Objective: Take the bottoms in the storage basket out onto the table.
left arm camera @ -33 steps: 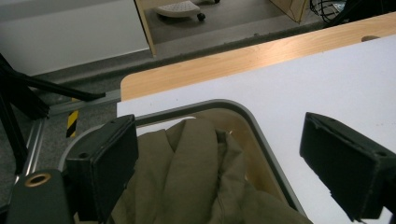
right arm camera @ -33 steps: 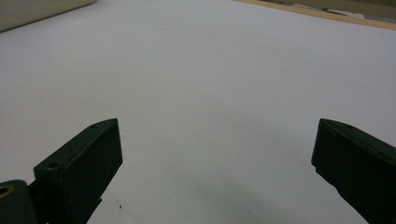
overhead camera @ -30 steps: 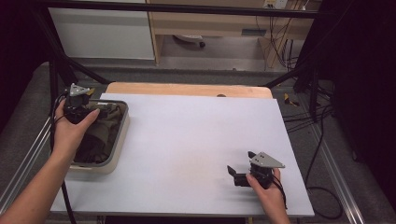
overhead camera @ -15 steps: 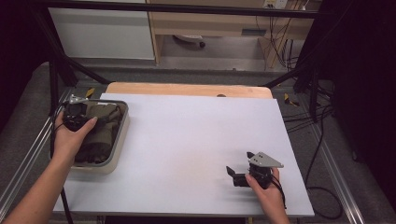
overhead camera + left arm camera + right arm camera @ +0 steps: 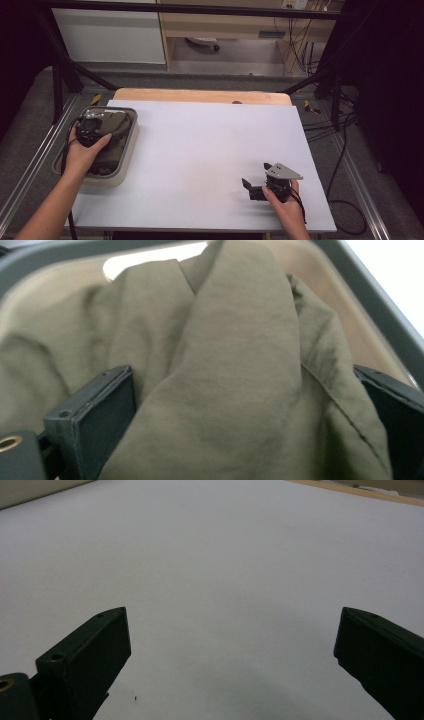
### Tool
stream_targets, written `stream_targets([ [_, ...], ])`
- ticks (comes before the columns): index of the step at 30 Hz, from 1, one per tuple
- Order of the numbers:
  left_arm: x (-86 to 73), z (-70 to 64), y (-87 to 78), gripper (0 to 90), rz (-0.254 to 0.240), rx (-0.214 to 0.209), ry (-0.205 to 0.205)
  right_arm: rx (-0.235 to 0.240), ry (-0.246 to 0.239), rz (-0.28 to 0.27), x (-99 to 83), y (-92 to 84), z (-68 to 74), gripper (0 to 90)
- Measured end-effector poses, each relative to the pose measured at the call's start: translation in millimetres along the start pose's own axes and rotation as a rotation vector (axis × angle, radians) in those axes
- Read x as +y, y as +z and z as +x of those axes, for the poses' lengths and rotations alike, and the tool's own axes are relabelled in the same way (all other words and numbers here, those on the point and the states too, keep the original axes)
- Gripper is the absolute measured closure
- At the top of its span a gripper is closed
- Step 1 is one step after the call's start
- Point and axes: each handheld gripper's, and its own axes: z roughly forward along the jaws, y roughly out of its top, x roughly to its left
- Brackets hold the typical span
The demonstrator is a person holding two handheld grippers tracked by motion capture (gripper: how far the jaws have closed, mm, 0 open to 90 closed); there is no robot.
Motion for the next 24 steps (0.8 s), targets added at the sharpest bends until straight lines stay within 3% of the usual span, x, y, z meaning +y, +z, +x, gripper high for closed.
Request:
stream_targets([
  [4,-2.2,1.7,3.2,0.0,0.011,0.004,-0.002,0.004,-0.006,0.005,-0.2,0.3,0.6,2.3],
  [11,-6.7,7.8,10.2,0.0,0.058,0.019,-0.053,0.006,-0.016,0.015,-0.4,1.5,1.7,2.3],
  [16,-7.5,7.6,15.3,0.0,0.080,0.024,-0.050,0.007,-0.012,0.013,-0.4,1.2,1.9,2.3],
  [24,-10.6,13.6,26.7,0.0,0.122,-0.014,-0.086,0.006,-0.015,0.007,-0.4,0.9,1.5,2.4],
])
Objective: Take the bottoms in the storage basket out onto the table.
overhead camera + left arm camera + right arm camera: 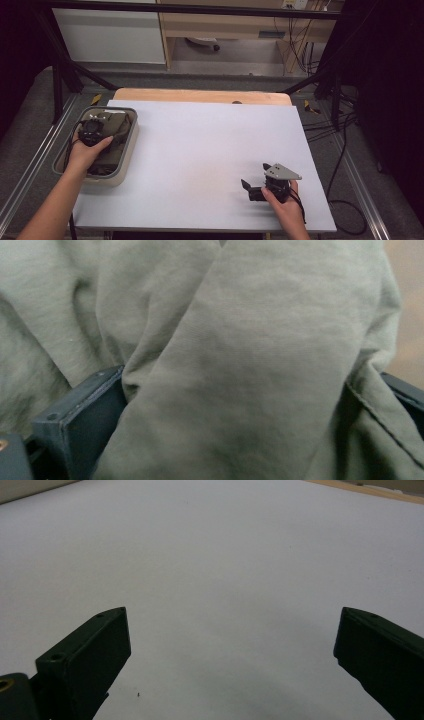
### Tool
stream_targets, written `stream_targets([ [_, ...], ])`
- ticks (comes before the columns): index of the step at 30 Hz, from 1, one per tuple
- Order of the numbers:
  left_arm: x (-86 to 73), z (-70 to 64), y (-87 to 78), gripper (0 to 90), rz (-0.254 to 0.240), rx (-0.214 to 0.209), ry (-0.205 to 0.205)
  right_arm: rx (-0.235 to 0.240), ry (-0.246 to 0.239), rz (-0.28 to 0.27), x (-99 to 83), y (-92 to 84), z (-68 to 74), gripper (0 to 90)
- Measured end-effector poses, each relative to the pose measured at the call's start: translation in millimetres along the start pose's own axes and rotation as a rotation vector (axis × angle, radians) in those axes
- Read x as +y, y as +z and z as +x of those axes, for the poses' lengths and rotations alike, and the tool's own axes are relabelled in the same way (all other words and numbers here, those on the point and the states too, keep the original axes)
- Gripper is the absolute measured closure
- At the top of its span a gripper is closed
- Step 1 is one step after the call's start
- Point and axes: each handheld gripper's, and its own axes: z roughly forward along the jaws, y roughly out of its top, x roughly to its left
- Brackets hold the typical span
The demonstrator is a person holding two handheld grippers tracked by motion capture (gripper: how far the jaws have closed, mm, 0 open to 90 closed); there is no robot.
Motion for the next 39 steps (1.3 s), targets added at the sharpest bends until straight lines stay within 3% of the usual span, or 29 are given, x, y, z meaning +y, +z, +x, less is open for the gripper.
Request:
stream_targets([
  [5,-0.2,-2.8,4.5,0.1,0.035,0.000,0.012,0.003,0.001,0.001,-0.1,0.5,-0.1,2.3],
  [8,1.7,-4.5,4.8,8.2,0.065,-0.018,0.025,0.006,0.000,0.000,0.1,0.6,0.5,2.3],
  [9,2.5,-5.0,4.7,16.8,0.076,-0.019,0.030,0.008,-0.001,-0.002,0.4,0.5,1.1,2.4],
  [11,3.1,-6.1,4.6,19.6,0.088,-0.015,0.041,0.008,-0.003,-0.002,0.4,0.6,1.1,2.4],
  [15,6.1,-10.8,1.7,36.0,0.119,0.000,0.062,0.006,0.000,-0.002,0.2,0.6,0.7,2.4],
  [18,8.1,-14.7,-5.3,56.2,0.121,-0.005,0.074,0.007,0.001,-0.004,0.3,0.2,0.4,2.4],
  [19,8.6,-17.1,-12.2,67.0,0.088,-0.013,0.076,0.008,0.000,-0.005,0.3,0.1,0.3,2.4],
  [20,8.6,-17.1,-12.2,70.2,0.088,-0.013,0.076,0.008,0.000,-0.005,0.3,0.1,0.3,2.4],
  [24,4.3,-15.9,-26.7,74.8,-0.031,-0.023,0.034,0.010,0.003,-0.005,0.5,0.1,1.0,2.4],
  [28,1.8,-11.8,-39.7,75.3,-0.136,-0.045,-0.001,0.010,0.001,-0.006,0.6,0.1,1.2,2.4],
  [29,1.6,-9.6,-46.9,75.4,-0.191,-0.061,-0.005,0.008,0.001,-0.006,0.6,0.1,1.3,2.4],
  [30,1.6,-9.6,-46.9,75.4,-0.191,-0.061,-0.005,0.008,0.001,-0.006,0.6,0.1,1.3,2.4],
  [31,2.1,-6.4,-55.6,75.4,-0.246,-0.078,-0.007,0.007,-0.001,-0.008,0.7,0.0,0.9,2.4],
  [32,2.1,-6.4,-55.6,75.4,-0.246,-0.078,-0.007,0.007,-0.001,-0.009,0.7,-0.1,0.8,2.4],
  [34,2.7,-2.3,-64.2,75.4,-0.290,-0.088,-0.012,0.006,0.001,-0.012,0.8,-0.3,0.9,2.4],
  [35,3.4,1.4,-72.1,75.4,-0.319,-0.101,-0.037,0.006,0.000,-0.013,0.7,-0.3,0.7,2.4],
  [39,4.1,4.7,-82.5,75.5,-0.366,-0.127,-0.062,0.009,0.002,-0.012,0.9,0.0,0.8,2.4],
])
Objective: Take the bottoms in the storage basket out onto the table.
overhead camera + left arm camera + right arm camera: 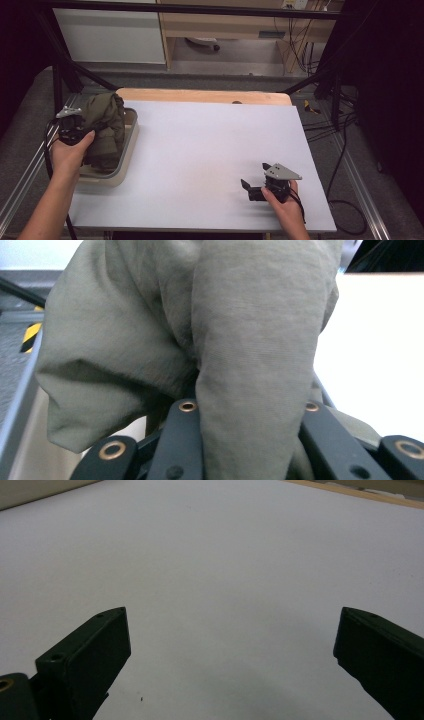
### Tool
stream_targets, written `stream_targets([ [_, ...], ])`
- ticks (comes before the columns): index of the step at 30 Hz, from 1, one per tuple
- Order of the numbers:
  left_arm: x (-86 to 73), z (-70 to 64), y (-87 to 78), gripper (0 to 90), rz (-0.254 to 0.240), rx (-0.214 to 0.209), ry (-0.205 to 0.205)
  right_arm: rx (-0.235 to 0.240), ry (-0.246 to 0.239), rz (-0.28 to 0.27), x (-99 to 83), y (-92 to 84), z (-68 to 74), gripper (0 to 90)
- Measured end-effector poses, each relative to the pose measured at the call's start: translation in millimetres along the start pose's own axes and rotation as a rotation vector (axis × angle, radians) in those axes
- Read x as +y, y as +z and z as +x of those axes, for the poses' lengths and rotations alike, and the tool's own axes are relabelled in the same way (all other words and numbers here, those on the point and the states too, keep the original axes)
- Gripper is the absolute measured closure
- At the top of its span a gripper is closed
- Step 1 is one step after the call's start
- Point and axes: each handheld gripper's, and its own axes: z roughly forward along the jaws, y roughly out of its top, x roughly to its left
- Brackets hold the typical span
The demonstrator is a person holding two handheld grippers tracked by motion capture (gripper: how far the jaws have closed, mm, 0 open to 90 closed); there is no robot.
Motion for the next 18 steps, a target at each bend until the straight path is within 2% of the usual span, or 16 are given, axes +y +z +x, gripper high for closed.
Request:
stream_targets([
  [4,6.1,-3.6,-9.2,75.5,-0.032,0.005,0.028,-0.002,-0.003,0.001,-0.1,-0.1,0.2,2.3],
  [10,12.6,-7.1,-20.4,75.6,-0.083,-0.014,0.025,-0.003,0.000,0.001,-0.1,-0.8,-0.2,2.3],
  [18,20.7,-11.1,-27.9,75.5,-0.112,-0.017,0.033,-0.005,-0.003,0.003,-0.1,0.2,0.4,2.1],
])
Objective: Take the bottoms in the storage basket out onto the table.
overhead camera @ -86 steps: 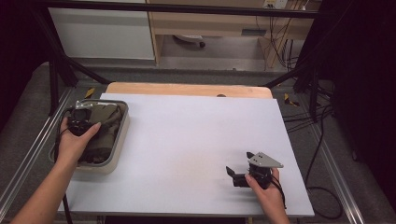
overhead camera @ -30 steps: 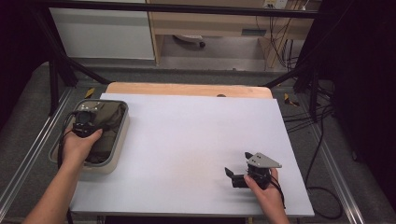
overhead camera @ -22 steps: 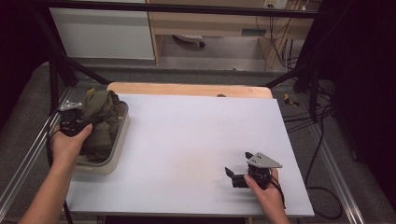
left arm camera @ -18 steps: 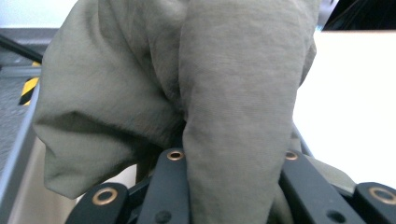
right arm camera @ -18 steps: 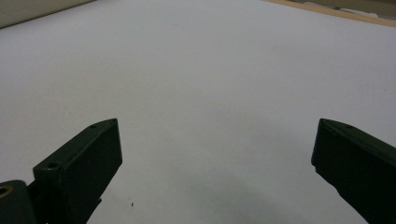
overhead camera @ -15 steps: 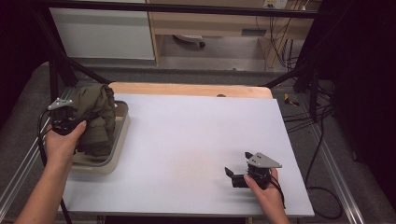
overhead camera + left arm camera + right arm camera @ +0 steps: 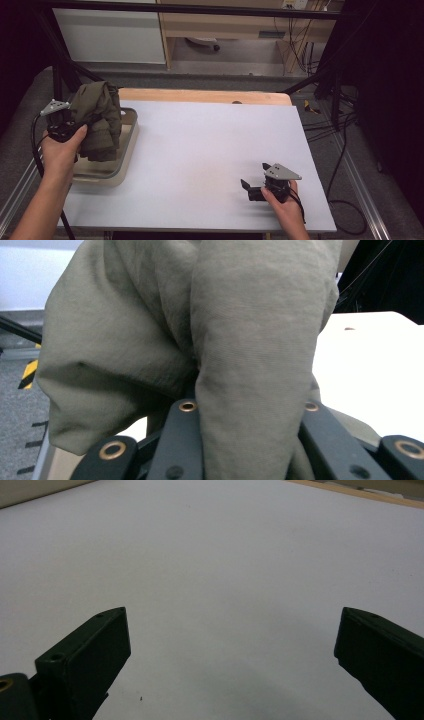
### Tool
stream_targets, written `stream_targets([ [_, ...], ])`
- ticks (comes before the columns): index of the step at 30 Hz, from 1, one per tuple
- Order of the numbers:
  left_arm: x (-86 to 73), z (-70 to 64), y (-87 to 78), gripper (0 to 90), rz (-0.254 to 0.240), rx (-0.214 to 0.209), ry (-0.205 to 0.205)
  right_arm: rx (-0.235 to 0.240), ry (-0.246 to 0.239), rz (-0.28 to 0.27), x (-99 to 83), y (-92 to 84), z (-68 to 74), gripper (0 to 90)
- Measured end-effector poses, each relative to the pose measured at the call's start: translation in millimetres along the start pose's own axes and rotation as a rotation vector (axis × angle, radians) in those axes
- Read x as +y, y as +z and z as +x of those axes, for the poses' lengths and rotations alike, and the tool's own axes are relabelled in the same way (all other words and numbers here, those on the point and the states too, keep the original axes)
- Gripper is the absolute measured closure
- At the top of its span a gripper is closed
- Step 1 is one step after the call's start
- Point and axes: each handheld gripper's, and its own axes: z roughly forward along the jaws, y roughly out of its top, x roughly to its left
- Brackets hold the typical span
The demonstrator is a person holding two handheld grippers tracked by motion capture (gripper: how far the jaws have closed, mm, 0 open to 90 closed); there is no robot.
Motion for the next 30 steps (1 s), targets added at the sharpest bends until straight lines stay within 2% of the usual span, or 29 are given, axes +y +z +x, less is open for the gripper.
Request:
stream_targets([
  [16,8.4,-7.7,-10.9,75.5,-0.064,-0.006,-0.013,-0.006,0.004,-0.003,-0.3,-0.5,-0.9,1.9],
  [30,13.0,-15.8,-13.4,75.5,-0.078,-0.018,-0.010,-0.006,0.004,-0.001,-0.3,-0.9,-0.9,1.9],
])
